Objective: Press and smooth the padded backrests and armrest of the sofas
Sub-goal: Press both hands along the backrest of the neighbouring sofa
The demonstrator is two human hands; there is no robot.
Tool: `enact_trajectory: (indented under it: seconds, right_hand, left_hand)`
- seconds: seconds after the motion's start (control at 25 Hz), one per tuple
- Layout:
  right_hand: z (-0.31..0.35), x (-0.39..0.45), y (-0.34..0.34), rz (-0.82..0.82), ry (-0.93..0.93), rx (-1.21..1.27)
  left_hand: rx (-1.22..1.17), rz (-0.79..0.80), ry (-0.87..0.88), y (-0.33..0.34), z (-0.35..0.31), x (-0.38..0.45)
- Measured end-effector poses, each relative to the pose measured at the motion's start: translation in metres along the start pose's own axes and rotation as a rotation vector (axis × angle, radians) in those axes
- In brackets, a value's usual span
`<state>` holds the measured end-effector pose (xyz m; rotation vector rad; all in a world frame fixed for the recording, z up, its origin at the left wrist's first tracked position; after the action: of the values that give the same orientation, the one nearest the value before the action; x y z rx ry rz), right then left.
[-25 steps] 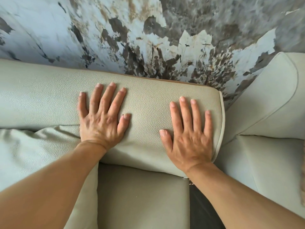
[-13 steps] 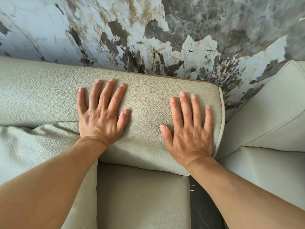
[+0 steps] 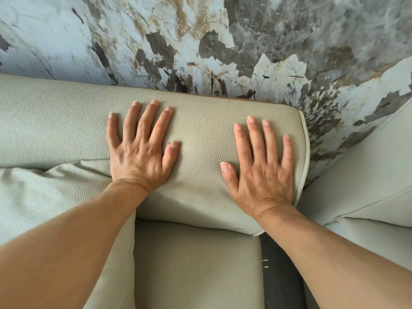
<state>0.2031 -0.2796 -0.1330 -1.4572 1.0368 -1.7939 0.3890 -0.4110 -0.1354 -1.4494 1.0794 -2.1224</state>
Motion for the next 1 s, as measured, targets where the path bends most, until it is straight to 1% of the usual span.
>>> enact_trajectory:
  seconds: [1.0]
  right_hand:
    - [-0.038,0.081,0.048,-0.084,-0.070,0.007]
  left_hand:
    - [0.026,0.013,-0.068,0.050,-0.017,0.062]
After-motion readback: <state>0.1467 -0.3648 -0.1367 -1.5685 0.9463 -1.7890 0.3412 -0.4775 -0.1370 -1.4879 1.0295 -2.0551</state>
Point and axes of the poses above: each hand's wrist, its own x-axis towards the middle knuckle, its own y-axis out of the palm, z = x × y, the point moved 1 cm from there along x, towards the middle knuckle, and after that the axes turned 13 degrees about x, right-handed, at the moved point
